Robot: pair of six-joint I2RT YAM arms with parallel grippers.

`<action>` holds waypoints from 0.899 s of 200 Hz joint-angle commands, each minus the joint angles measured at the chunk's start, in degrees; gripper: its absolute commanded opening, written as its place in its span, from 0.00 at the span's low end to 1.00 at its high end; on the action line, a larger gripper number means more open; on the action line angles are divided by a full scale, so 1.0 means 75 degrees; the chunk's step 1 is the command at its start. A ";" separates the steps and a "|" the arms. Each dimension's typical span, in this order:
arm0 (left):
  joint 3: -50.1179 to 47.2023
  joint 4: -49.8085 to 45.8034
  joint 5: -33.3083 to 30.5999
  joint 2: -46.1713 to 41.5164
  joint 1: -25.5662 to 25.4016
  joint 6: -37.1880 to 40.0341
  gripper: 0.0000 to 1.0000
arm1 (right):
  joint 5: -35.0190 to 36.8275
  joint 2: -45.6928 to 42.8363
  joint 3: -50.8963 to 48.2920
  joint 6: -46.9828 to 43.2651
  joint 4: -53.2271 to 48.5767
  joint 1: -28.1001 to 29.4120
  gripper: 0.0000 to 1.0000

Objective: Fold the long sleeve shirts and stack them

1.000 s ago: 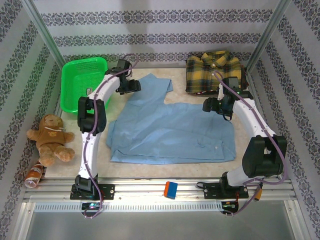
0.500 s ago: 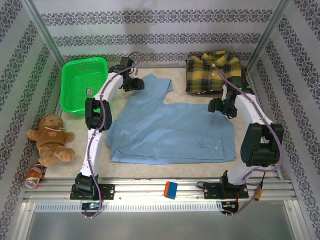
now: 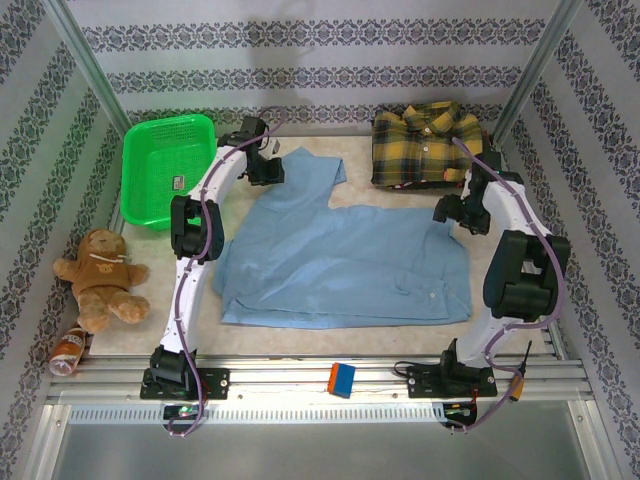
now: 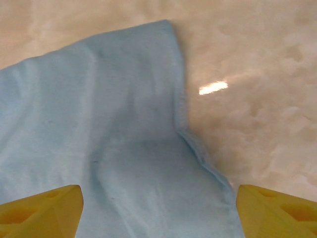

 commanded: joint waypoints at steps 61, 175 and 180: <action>-0.1487 0.1599 0.0104 -0.1380 0.0195 -0.0159 0.00 | -0.0541 0.1469 0.1049 -0.0158 0.0806 -0.0359 0.69; -0.3279 0.2922 0.0412 -0.2408 0.0203 -0.0528 0.00 | -0.0967 0.2834 0.1931 -0.0015 0.1072 -0.0360 0.50; -0.3281 0.2924 0.0423 -0.2400 0.0188 -0.0534 0.00 | -0.0983 0.2846 0.1917 0.0000 0.1097 -0.0361 0.50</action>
